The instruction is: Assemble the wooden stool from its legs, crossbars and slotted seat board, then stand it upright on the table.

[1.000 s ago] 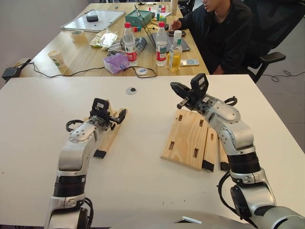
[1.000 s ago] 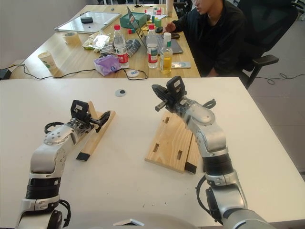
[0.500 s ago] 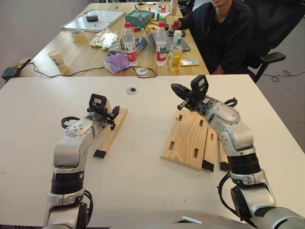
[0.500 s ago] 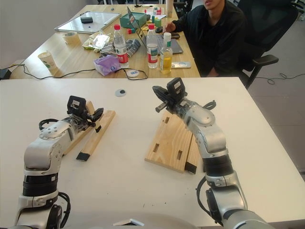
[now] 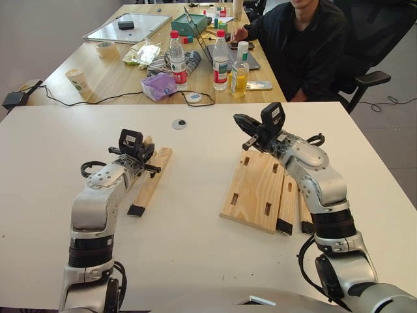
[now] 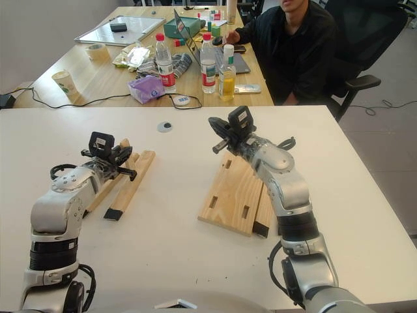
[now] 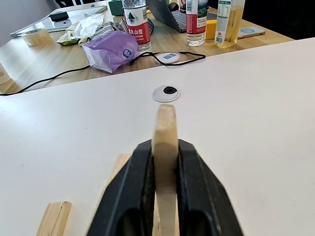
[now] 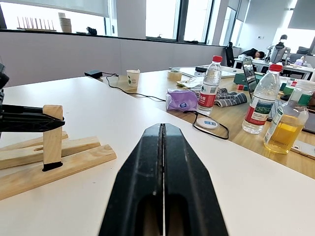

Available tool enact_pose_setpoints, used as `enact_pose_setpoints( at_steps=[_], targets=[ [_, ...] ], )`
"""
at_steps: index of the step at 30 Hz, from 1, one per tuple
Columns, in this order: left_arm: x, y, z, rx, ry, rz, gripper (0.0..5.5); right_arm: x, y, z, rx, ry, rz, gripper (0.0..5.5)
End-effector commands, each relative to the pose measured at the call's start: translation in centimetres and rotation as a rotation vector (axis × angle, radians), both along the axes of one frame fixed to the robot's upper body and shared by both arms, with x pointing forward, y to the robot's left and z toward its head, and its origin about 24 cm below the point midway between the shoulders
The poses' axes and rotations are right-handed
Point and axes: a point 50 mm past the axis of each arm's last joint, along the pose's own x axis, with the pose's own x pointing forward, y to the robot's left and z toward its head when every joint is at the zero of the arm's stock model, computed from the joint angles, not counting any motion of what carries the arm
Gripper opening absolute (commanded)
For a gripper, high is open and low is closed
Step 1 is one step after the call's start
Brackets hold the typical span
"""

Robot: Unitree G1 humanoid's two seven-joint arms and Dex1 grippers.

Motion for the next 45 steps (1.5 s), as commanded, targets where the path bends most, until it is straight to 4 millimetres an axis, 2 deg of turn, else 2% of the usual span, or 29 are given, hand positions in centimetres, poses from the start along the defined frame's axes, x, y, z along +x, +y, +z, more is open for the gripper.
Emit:
enact_pose_setpoints(
  at_steps=[1,5,11,15,22,26,29,33,35,38,40,41,42,44,45],
  targets=[
    [-0.1,-1.5,-1.3,-0.053,0.011,-0.077,0.39,0.0,0.0,0.5,0.000,-0.015,0.003,0.00],
    [0.0,-3.4,-1.8,-0.136,-0.005,-0.168,0.39,0.2,-0.1,0.6,-0.003,-0.021,0.003,0.00],
    [-0.4,-7.0,-4.4,-0.236,0.017,-0.348,0.39,0.4,0.0,0.8,-0.002,-0.026,0.005,0.00],
    [-1.0,-8.8,-6.2,-0.241,0.040,-0.435,0.39,0.5,0.3,1.0,0.009,-0.031,0.009,0.00],
    [-1.5,-9.1,-7.8,-0.226,0.019,-0.467,0.39,0.4,1.0,1.9,0.011,-0.078,0.026,0.00],
    [-1.6,-9.6,-8.6,-0.121,0.049,-0.535,0.39,-0.9,3.0,3.5,0.021,-0.131,0.129,0.00],
    [-1.3,-10.1,-8.7,-0.083,0.055,-0.573,0.39,-1.4,3.9,3.0,0.000,-0.122,0.175,0.00],
    [-1.2,-10.2,-8.7,-0.090,0.058,-0.580,0.39,-1.3,4.0,1.7,-0.010,-0.080,0.178,0.00],
    [-1.2,-10.3,-8.6,-0.091,0.058,-0.586,0.39,-1.2,4.1,2.5,-0.001,-0.106,0.179,0.00],
    [-1.3,-10.3,-8.7,-0.092,0.059,-0.587,0.39,-1.1,4.3,4.6,0.055,-0.183,0.182,0.00],
    [-1.3,-10.3,-8.7,-0.092,0.060,-0.587,0.39,-1.1,4.3,5.1,0.074,-0.204,0.181,0.00],
    [-1.3,-10.3,-8.7,-0.093,0.059,-0.586,0.39,-1.0,4.3,4.7,0.060,-0.193,0.181,0.00],
    [-1.3,-10.3,-8.6,-0.092,0.058,-0.585,0.39,-0.8,4.3,3.4,0.022,-0.146,0.183,0.00],
    [-1.2,-10.2,-8.6,-0.091,0.059,-0.587,0.39,-0.8,4.2,-0.2,-0.065,-0.010,0.201,0.00],
    [-1.2,-10.2,-8.6,-0.091,0.060,-0.587,0.39,-1.1,4.0,-2.9,-0.151,0.082,0.222,0.00]
  ],
)
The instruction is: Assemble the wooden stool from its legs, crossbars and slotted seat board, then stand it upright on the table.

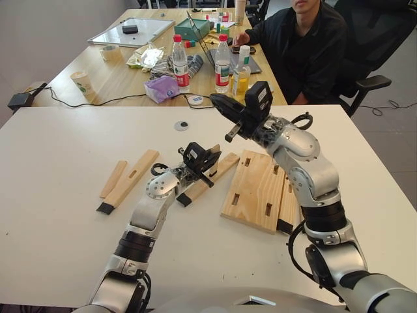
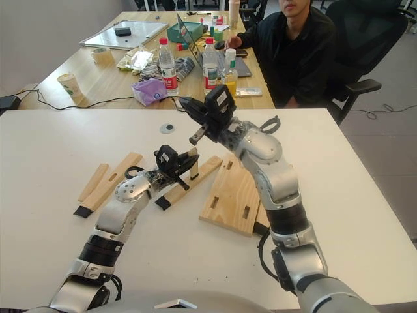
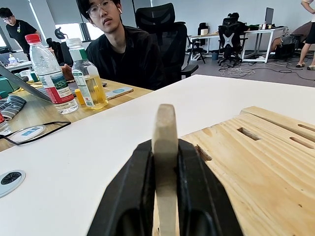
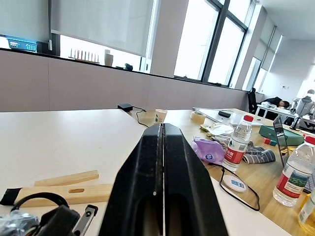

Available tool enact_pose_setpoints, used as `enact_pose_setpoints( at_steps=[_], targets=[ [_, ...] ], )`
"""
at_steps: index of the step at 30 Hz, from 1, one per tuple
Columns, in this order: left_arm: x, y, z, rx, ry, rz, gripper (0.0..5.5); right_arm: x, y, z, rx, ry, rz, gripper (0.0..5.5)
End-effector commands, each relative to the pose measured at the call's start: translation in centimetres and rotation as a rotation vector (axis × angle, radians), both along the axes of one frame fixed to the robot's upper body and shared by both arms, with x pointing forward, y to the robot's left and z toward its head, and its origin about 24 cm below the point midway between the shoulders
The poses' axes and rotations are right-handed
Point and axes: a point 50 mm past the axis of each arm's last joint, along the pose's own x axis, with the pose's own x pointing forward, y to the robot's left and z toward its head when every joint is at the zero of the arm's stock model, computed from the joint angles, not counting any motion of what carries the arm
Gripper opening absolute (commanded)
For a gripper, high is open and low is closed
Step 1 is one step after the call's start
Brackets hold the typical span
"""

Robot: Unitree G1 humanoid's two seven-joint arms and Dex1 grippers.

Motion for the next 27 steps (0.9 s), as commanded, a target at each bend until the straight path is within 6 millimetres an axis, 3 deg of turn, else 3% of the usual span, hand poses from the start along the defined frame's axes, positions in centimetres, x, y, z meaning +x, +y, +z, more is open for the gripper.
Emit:
enact_pose_setpoints(
  at_steps=[1,3,5,7,10,13,16,17,20,23,25,27],
  targets=[
    [-1.7,0.8,-4.5,0.100,0.215,-0.008,0.39,-0.6,-1.0,-9.2,-0.295,0.302,0.031,0.00],
    [-1.8,0.8,-4.5,0.101,0.218,-0.012,0.39,-1.6,-2.0,-12.9,-0.430,0.401,0.039,0.00],
    [-1.9,0.9,-4.5,0.098,0.221,-0.009,0.39,-1.7,-2.1,-13.1,-0.429,0.402,0.040,0.00],
    [-1.9,1.0,-4.6,0.096,0.226,-0.004,0.39,-0.6,-1.7,-10.0,-0.308,0.307,0.014,0.00],
    [-1.9,1.0,-4.7,0.093,0.230,0.006,0.39,0.9,-1.2,-2.7,-0.073,0.130,-0.007,0.00],
    [-1.9,1.0,-4.7,0.091,0.230,0.008,0.39,0.8,-1.0,3.7,0.044,-0.032,0.016,0.00],
    [-1.9,0.9,-4.7,0.089,0.230,0.008,0.39,0.4,-0.7,4.7,0.039,-0.057,0.028,0.00],
    [-1.9,0.9,-4.7,0.089,0.230,0.009,0.39,0.5,-0.6,3.5,-0.002,-0.022,0.025,0.00],
    [-2.0,0.9,-4.6,0.090,0.230,0.002,0.39,0.8,-1.1,-4.1,-0.254,0.201,-0.007,0.00],
    [-2.1,0.9,-4.6,0.093,0.233,-0.010,0.39,-1.8,-2.5,-13.3,-0.529,0.465,0.056,0.00],
    [-2.1,0.9,-4.6,0.094,0.235,-0.015,0.39,-2.9,-2.8,-15.3,-0.570,0.516,0.080,0.00],
    [-2.1,1.0,-4.6,0.096,0.236,-0.014,0.39,-2.1,-2.5,-14.2,-0.516,0.466,0.061,0.00]
  ],
)
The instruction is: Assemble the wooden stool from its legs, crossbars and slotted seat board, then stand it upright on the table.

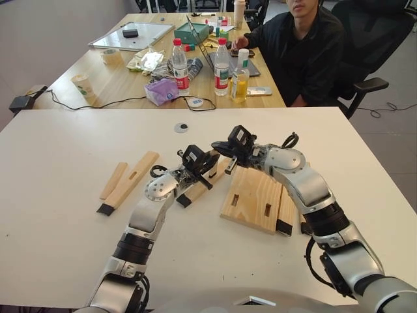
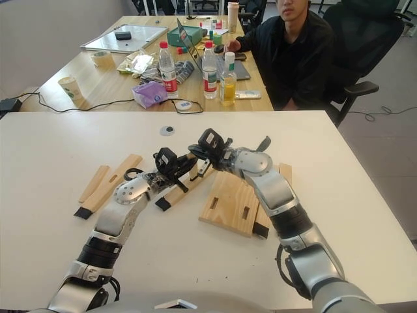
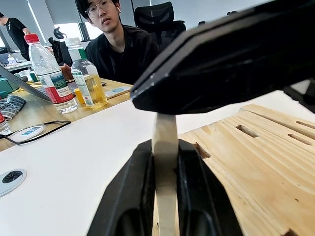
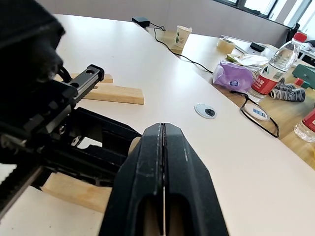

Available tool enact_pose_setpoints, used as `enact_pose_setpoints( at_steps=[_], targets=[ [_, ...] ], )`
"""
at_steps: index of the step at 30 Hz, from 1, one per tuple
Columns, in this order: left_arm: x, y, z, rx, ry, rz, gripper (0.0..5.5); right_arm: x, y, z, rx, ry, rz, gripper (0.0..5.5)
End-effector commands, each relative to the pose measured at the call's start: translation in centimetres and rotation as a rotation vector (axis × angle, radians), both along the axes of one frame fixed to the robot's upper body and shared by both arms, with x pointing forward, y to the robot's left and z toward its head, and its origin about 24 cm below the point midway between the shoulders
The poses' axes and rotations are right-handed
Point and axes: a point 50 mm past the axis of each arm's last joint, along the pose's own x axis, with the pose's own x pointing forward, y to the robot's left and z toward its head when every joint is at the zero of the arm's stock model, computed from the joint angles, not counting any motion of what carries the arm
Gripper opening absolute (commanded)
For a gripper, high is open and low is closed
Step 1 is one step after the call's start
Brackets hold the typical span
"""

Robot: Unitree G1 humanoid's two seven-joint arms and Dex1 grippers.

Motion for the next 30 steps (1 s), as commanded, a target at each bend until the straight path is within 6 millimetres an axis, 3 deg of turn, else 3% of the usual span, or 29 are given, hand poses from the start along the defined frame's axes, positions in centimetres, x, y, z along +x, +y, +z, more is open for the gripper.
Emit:
enact_pose_setpoints(
  at_steps=[1,4,7,10,16,17,27,30],
  targets=[
    [-1.9,0.7,-4.4,0.086,0.227,-0.011,0.39,-1.6,-1.3,-6.4,-0.116,0.254,-0.043,0.00],
    [-1.8,0.6,-4.4,0.084,0.225,-0.002,0.39,0.5,-1.0,-2.2,0.063,0.116,-0.099,0.00],
    [-1.7,0.6,-4.2,0.079,0.216,0.003,0.39,1.4,-2.0,1.7,0.202,0.023,-0.136,0.00],
    [-1.5,0.9,-3.8,0.081,0.200,0.019,0.39,1.9,-3.8,3.3,0.223,-0.029,-0.194,0.00],
    [-0.8,2.4,-2.0,0.070,0.161,0.069,0.39,2.5,-6.4,3.4,0.222,-0.053,-0.293,0.00],
    [-0.7,2.5,-1.8,0.069,0.159,0.074,0.75,2.6,-6.5,3.4,0.222,-0.053,-0.297,0.00],
    [-1.0,2.9,-0.4,0.066,0.143,0.066,2.32,2.4,-6.6,2.8,0.221,-0.044,-0.308,0.00],
    [-2.3,4.4,-0.3,0.110,0.173,0.043,2.81,2.2,-6.9,2.9,0.219,-0.049,-0.320,0.00]
  ],
)
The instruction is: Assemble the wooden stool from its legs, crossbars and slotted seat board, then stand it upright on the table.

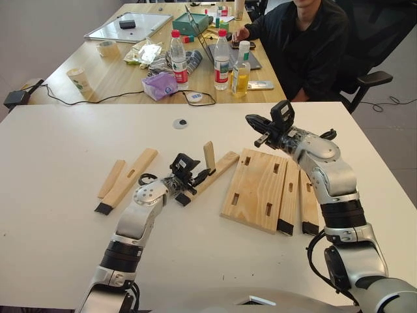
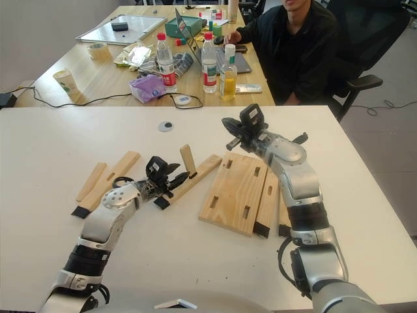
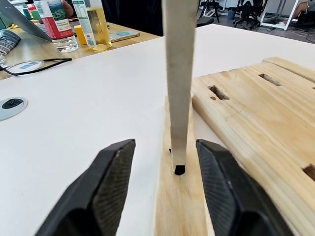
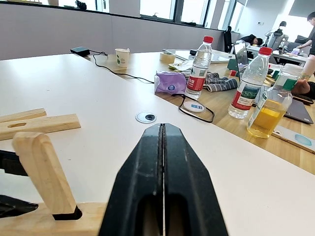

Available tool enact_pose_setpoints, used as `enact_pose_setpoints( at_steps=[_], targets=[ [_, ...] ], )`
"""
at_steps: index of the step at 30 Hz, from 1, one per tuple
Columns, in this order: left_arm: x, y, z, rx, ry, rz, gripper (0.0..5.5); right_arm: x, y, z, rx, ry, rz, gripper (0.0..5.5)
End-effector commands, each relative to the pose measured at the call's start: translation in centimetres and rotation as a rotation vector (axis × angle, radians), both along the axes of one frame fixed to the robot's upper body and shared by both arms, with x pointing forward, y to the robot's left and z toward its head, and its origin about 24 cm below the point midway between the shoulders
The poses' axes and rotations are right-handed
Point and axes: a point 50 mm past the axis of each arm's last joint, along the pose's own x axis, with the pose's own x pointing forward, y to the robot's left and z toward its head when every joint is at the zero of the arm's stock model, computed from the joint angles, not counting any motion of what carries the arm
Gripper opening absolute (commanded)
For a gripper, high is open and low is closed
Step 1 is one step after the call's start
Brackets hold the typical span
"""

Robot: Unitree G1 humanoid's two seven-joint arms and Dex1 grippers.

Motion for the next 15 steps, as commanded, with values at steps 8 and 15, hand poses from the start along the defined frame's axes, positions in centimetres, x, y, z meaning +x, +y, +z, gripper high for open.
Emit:
enact_pose_setpoints(
  at_steps=[8,15],
  targets=[
    [-2.0,2.9,-1.9,0.102,0.168,-0.022,3.57,-0.4,-1.0,-0.3,-0.010,0.000,-0.051,0.00],
    [-2.4,2.7,-2.7,0.107,0.241,-0.032,3.57,-0.3,-0.7,-0.5,-0.023,0.006,-0.045,0.00]
  ],
)
